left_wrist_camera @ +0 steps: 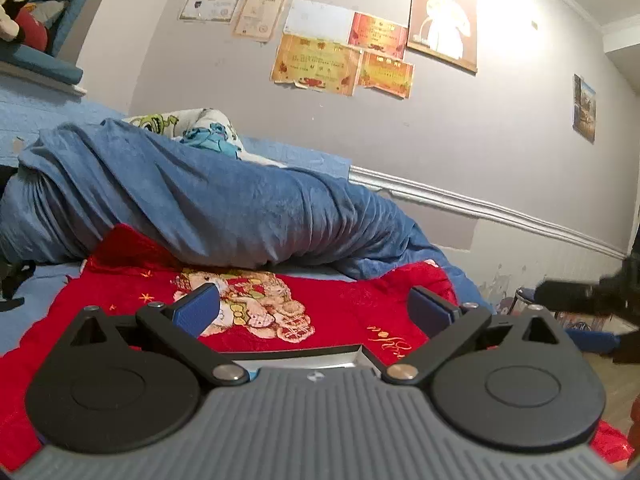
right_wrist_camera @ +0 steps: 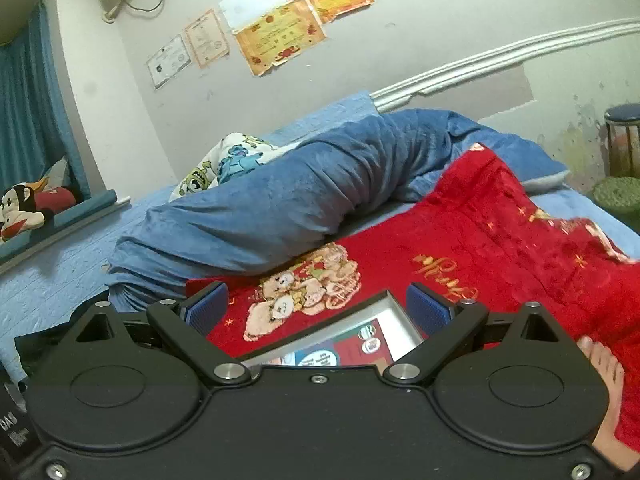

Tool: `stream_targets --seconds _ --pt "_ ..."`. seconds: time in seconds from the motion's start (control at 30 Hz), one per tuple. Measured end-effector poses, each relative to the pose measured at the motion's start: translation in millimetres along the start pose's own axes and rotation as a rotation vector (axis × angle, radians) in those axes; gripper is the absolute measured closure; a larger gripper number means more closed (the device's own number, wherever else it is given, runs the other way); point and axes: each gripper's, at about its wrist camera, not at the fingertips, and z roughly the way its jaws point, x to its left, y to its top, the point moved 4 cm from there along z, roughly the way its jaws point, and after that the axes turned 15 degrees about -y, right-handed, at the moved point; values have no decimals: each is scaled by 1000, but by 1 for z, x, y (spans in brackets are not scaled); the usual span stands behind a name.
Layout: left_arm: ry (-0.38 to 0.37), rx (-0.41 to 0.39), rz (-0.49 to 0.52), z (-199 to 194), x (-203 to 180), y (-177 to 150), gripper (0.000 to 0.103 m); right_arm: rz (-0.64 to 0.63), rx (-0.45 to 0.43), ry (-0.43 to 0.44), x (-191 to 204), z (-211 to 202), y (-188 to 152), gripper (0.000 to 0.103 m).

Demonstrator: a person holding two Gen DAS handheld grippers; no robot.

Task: Organize objects
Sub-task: 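Lift both grippers up away from the box, then grasp a paper packet with left gripper while right gripper grasps black lace scrunchie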

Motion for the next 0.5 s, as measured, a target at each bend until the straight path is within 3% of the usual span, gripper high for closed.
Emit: stream_targets --seconds 0.17,0.5 --pt "-9 31 24 -5 -6 -15 0 23 18 -22 -15 0 -12 7" --pt "-45 180 33 12 -29 -103 3 -25 114 -24 -27 56 -77 7"
